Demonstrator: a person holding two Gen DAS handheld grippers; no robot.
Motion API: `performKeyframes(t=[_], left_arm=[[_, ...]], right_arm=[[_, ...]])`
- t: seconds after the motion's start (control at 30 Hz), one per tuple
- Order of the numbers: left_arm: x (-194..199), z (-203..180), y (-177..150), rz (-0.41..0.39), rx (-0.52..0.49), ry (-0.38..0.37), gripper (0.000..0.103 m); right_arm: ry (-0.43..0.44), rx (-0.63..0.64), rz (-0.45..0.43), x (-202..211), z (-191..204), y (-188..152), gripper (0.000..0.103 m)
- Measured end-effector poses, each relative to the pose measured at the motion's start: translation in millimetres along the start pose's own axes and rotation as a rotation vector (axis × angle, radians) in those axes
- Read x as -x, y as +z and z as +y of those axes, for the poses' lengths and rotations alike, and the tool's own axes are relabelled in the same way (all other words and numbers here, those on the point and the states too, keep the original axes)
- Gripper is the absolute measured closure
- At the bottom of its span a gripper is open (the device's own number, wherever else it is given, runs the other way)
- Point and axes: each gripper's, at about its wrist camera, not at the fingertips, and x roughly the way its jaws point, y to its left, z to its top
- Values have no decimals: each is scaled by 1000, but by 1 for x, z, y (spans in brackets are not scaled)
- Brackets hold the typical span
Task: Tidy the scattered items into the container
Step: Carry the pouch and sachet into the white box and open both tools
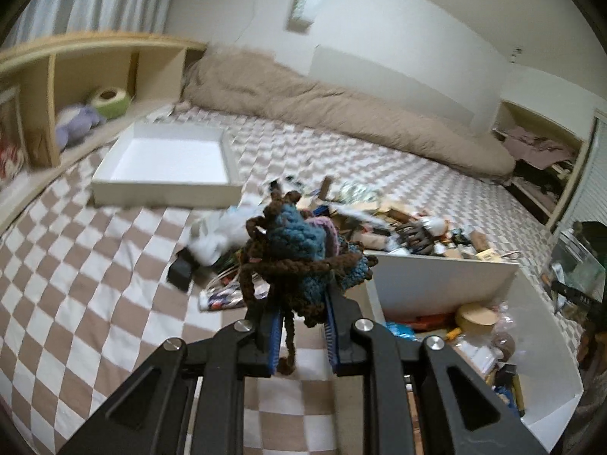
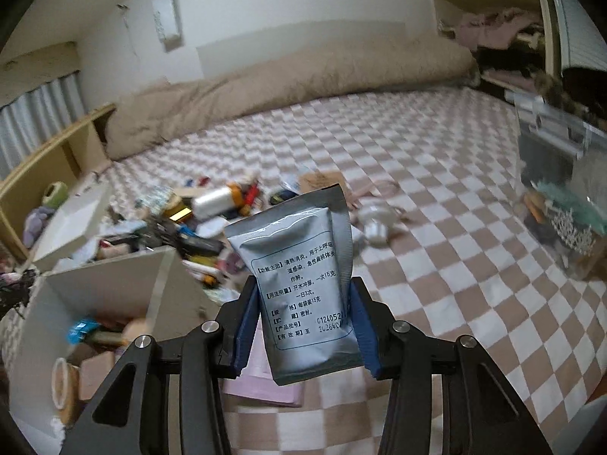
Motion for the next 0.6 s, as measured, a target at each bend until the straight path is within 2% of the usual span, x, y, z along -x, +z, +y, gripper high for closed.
performKeyframes(t=[0.37, 0.6], left_arm=[[37, -40, 12, -94, -70, -113, 84], [55, -62, 15, -124, -108, -176, 84]], right_arm=[[135, 50, -116, 47, 40, 9, 56], [213, 80, -110, 57, 65, 6, 56]])
